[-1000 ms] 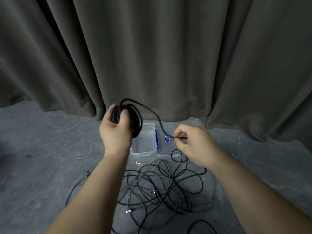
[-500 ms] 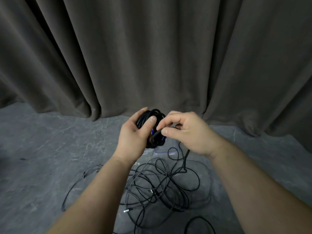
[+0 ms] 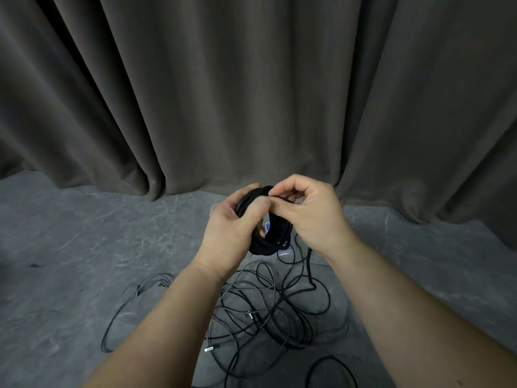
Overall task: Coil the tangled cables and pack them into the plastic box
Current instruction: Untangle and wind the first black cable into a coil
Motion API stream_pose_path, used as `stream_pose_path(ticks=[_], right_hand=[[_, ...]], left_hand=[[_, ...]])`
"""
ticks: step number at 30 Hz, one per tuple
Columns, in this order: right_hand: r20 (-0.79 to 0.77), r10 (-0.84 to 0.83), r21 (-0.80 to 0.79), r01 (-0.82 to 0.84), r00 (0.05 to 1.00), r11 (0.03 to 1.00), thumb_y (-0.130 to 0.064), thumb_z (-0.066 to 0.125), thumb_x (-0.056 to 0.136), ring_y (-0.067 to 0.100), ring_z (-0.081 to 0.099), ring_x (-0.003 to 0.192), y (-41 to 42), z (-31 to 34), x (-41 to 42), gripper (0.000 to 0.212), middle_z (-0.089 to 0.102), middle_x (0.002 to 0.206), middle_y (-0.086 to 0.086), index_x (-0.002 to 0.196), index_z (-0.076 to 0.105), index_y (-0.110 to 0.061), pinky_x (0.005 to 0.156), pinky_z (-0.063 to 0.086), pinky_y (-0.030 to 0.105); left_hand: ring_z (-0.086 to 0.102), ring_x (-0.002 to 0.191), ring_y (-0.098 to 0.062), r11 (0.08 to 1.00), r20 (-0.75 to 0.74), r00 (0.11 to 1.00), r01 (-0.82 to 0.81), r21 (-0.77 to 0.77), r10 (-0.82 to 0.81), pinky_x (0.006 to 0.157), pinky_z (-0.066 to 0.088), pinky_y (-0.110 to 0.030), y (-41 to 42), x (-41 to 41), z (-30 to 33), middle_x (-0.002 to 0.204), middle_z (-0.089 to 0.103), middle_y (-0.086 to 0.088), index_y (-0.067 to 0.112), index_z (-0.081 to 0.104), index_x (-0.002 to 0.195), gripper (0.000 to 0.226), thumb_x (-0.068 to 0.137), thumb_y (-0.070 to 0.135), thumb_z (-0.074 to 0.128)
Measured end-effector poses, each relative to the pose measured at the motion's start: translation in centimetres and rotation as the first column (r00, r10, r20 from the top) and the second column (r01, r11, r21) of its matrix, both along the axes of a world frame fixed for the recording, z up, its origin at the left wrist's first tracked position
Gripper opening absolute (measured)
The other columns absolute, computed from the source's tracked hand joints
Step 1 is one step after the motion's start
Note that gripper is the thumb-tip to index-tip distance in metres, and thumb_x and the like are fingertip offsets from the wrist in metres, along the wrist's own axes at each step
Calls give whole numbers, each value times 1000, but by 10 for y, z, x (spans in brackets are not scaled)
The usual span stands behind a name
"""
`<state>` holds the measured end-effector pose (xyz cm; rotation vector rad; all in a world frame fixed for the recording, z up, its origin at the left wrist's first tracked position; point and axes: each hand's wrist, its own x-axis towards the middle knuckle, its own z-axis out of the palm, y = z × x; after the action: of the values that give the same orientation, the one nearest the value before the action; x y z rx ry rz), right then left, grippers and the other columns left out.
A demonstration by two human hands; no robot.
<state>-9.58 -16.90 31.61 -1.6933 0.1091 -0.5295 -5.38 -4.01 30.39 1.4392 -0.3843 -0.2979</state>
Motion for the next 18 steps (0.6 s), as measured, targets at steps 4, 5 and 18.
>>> stream_pose_path(ticks=[4, 5, 18], right_hand=[[-10, -28, 97, 29, 1000, 995, -11, 83, 70, 9, 59, 68, -1, -3, 2, 18, 67, 67, -1, 67, 69, -23, 69, 53, 25], [-16, -32, 133, 34, 999, 991, -12, 82, 71, 10, 61, 68, -2, -4, 2, 18, 67, 67, 1, 65, 69, -23, 70, 53, 27], [204, -230, -371, 293, 952, 881, -17, 67, 79, 6, 53, 77, -4, -22, 3, 13, 53, 78, -12, 70, 59, -21, 71, 38, 14]], left_hand=[[61, 57, 0, 998, -36, 999, 14, -62, -16, 59, 46, -12, 1, 1, 1, 63, 66, 10, 11, 59, 121, 58, 70, 28, 82], [61, 58, 0, 998, -34, 999, 17, -62, -19, 60, 47, -12, 2, 2, 1, 65, 67, 10, 12, 59, 121, 57, 69, 27, 80], [44, 47, -7, 916, -172, 939, -332, -225, 298, 56, 40, -21, 5, 20, 0, 52, 51, 8, 8, 64, 114, 23, 92, 12, 61]])
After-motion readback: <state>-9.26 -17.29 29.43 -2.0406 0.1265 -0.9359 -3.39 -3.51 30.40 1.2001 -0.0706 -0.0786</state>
